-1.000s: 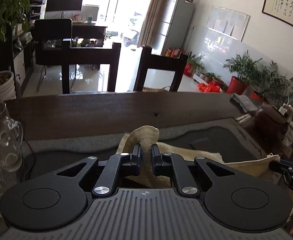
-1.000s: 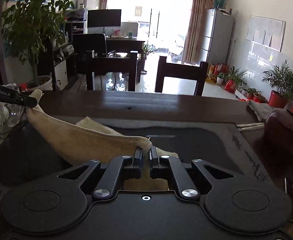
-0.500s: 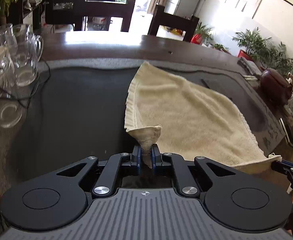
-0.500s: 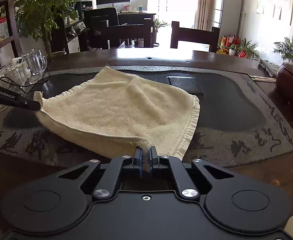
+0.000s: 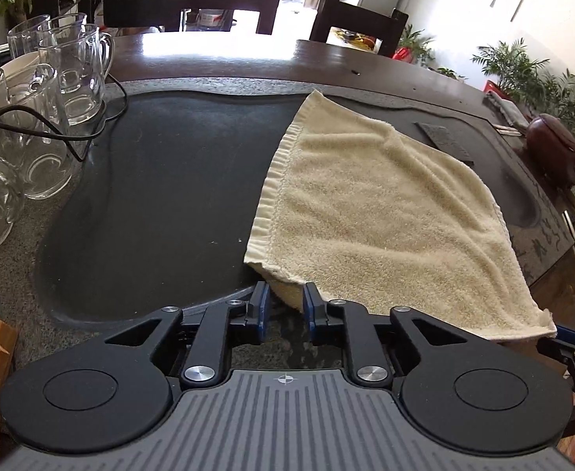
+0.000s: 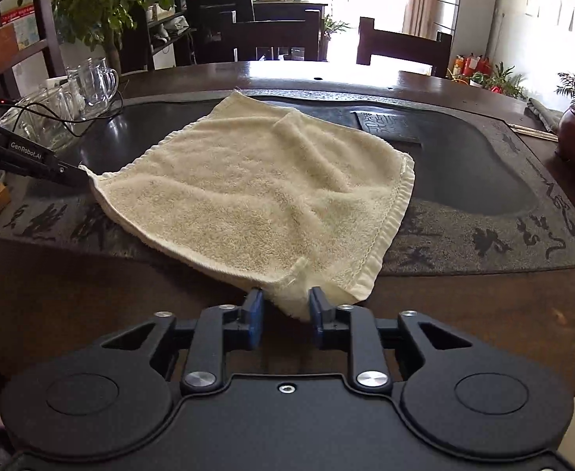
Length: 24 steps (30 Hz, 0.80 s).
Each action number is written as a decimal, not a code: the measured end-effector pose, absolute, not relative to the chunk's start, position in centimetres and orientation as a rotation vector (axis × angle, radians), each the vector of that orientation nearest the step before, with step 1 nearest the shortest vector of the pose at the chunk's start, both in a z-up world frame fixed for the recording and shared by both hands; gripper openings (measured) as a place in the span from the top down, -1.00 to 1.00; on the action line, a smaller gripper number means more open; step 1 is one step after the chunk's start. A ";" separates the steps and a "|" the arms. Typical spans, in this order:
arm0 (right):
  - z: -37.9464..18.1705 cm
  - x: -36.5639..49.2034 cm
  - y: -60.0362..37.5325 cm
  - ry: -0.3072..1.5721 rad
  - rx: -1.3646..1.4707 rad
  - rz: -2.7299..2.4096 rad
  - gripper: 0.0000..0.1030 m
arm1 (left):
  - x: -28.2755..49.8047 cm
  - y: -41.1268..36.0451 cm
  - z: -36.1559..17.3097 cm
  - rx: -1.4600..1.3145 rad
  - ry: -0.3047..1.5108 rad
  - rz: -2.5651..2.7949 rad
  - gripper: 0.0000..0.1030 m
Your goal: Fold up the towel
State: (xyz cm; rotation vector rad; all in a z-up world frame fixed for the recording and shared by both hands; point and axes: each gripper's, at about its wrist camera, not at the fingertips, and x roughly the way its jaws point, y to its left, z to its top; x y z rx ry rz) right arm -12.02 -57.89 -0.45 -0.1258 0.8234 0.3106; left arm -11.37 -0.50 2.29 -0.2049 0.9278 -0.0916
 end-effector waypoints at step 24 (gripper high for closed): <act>1.2 -14.2 -58.1 0.768 0.013 0.206 -0.49 | -12.4 -0.4 4.6 -0.145 0.917 -0.040 0.07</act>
